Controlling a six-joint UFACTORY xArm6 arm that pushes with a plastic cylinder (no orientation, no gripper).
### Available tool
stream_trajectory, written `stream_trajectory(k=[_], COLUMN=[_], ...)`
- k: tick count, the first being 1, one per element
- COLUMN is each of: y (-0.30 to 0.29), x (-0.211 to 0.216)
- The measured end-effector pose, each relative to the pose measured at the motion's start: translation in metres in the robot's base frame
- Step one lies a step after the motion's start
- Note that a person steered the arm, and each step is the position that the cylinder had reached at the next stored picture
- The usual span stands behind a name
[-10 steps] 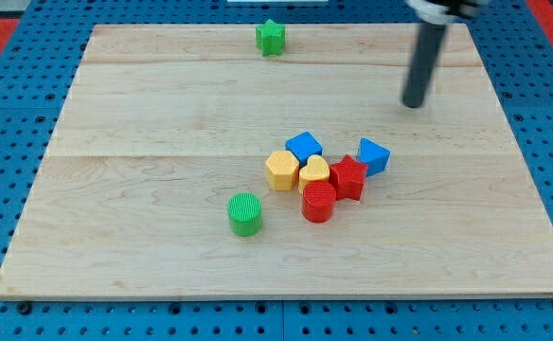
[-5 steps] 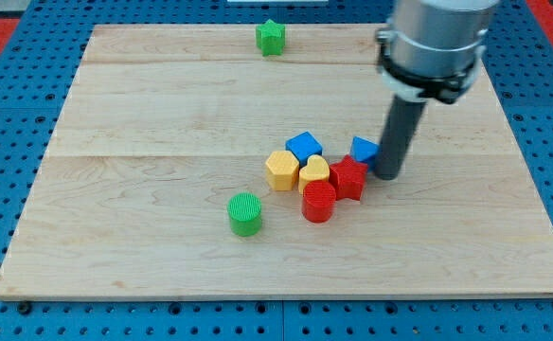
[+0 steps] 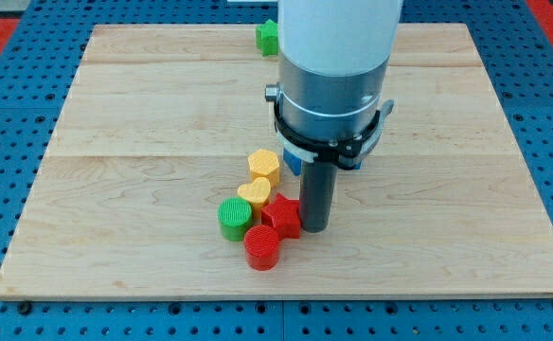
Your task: Push the red star into the group of bloclks
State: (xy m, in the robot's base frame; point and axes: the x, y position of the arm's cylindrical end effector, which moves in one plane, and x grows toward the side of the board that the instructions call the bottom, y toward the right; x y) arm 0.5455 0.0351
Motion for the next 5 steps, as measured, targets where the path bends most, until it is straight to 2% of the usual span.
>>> stream_trajectory(k=[1, 5], y=[-0.009, -0.109], x=[0.005, 0.005])
